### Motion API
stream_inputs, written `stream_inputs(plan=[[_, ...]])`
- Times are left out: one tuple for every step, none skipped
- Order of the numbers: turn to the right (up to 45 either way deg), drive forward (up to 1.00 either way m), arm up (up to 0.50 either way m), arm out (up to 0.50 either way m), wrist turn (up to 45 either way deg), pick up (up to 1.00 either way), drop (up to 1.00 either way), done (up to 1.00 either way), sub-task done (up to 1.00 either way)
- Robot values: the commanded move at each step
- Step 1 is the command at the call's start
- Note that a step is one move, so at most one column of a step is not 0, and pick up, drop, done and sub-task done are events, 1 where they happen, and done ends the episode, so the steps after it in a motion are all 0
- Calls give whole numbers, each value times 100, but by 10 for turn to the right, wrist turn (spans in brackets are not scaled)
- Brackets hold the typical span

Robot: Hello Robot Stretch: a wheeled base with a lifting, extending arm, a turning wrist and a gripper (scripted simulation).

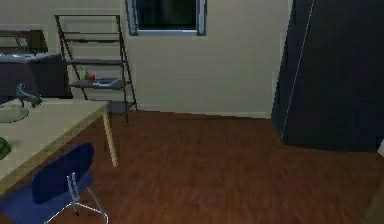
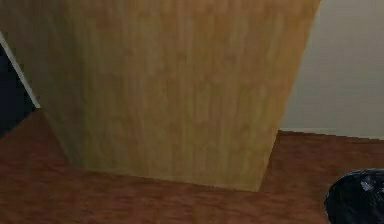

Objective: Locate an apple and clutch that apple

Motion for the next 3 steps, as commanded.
stream_inputs(plan=[[0,100,0,0,0,0,0,0,0],[-60,0,0,0,0,0,0,0,0],[0,10,0,0,0,0,0,0,0]])
